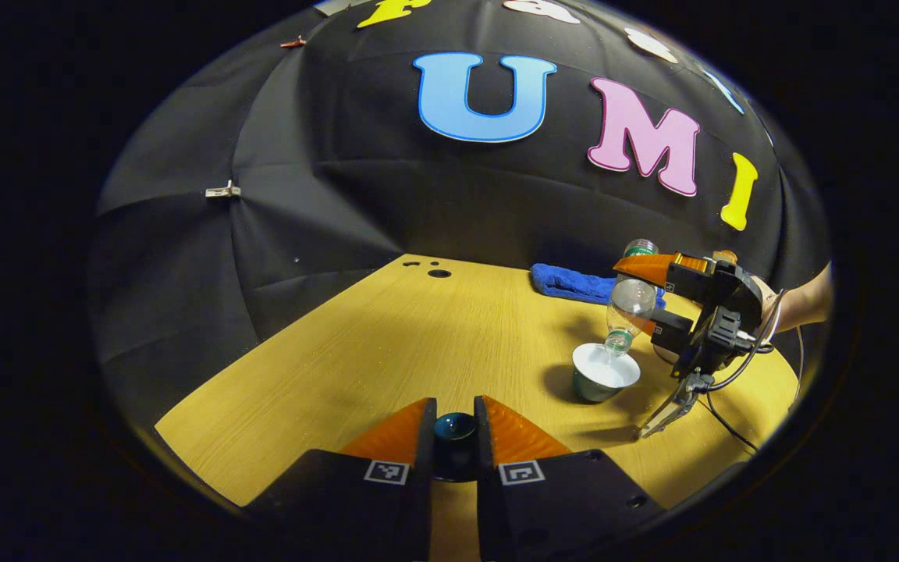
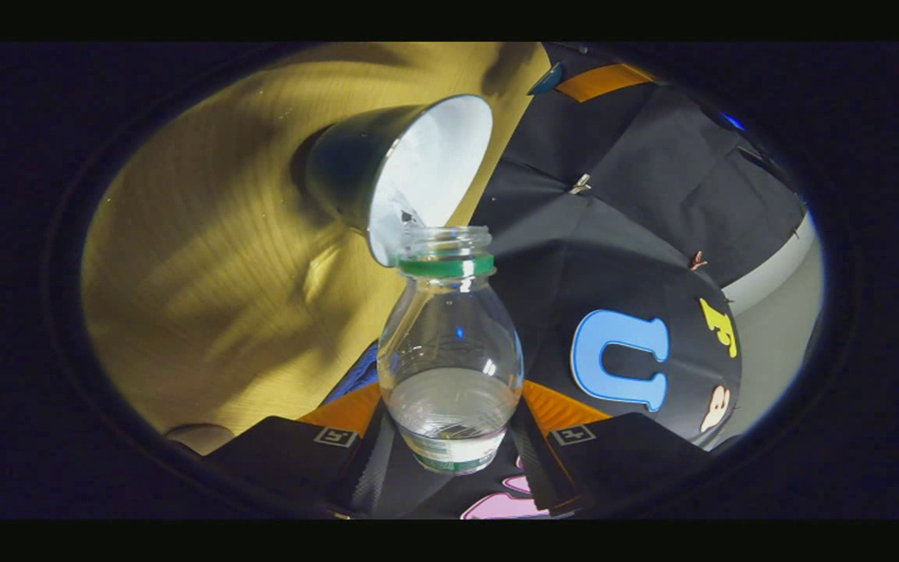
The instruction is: Open the teacup lid with one hand, grasp the water bottle and pour water into the teacup with the other hand; after pouring, place the water bottle on the coaster and then close the teacup lid.
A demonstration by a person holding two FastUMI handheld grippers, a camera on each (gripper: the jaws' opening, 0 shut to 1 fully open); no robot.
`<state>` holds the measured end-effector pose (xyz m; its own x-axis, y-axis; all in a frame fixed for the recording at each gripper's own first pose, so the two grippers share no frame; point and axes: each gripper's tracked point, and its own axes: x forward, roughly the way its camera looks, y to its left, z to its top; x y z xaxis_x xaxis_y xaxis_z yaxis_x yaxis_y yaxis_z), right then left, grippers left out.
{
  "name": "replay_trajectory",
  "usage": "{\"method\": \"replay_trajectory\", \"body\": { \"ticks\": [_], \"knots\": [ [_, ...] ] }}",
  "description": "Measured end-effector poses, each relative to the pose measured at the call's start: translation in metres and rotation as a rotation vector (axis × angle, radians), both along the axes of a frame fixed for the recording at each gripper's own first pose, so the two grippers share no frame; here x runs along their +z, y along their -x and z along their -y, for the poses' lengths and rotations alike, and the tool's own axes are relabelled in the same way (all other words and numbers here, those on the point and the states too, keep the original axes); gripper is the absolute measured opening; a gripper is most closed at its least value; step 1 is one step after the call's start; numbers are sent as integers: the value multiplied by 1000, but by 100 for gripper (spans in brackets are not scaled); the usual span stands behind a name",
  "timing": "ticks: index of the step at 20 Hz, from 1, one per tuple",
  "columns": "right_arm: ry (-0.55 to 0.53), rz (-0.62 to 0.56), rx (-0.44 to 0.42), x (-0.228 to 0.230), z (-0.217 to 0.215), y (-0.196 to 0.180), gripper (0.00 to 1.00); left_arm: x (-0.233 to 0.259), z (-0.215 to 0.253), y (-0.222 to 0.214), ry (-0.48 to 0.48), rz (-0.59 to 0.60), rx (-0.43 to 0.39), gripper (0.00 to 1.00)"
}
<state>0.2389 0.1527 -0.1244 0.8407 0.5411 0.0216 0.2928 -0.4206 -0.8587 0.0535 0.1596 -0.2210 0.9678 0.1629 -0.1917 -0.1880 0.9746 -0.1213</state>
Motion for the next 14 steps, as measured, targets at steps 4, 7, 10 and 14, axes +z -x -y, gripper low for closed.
{"method": "replay_trajectory", "body": {
  "ticks": [4, 7, 10, 14],
  "knots": [
    [13, 16, 4, 2, -3, 2, 74, 4, -1, 0, -9, 4, -1, 27],
    [18, 20, 10, 3, -1, 4, 74, 7, 1, -1, -11, 14, -4, 28],
    [17, 23, 10, 5, -2, 3, 74, 8, 4, -2, -21, 21, -7, 27],
    [10, 27, 15, 7, -4, 5, 74, 12, 8, -1, -31, 24, -14, 27]
  ]
}}
